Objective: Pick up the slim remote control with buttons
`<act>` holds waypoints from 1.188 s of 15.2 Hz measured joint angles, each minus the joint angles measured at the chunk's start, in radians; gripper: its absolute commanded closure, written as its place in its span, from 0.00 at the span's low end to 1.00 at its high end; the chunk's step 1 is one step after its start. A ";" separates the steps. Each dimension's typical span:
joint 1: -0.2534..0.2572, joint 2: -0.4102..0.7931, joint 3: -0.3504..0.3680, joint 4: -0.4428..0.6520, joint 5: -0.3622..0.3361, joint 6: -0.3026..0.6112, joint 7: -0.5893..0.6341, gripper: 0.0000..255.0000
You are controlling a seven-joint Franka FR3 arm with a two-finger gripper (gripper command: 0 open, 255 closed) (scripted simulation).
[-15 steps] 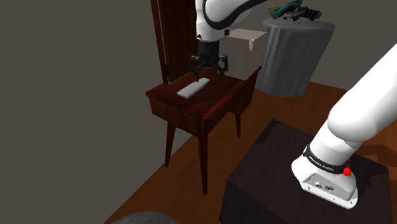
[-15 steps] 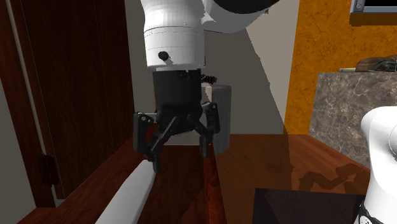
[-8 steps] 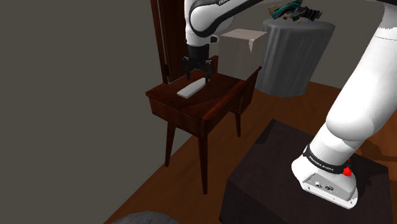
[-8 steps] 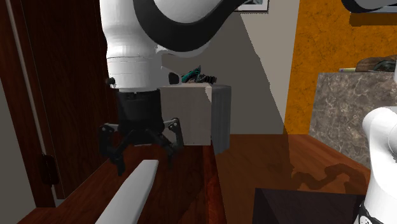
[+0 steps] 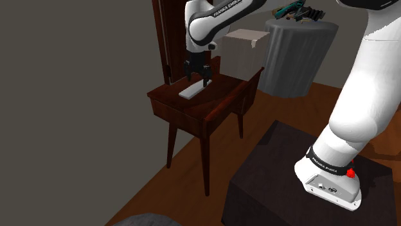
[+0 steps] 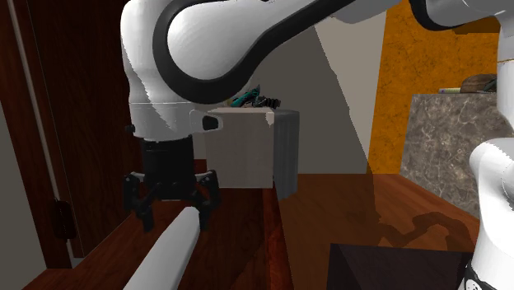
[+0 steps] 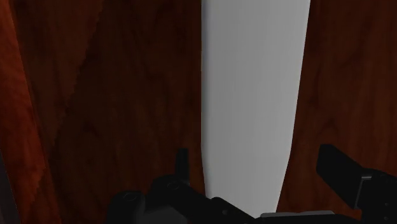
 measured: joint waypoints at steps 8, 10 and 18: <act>0.001 0.017 -0.002 -0.027 -0.008 0.044 0.005 1.00; 0.001 0.017 -0.002 -0.026 -0.008 0.044 0.005 1.00; -0.002 -0.001 -0.001 -0.006 0.000 0.006 -0.001 1.00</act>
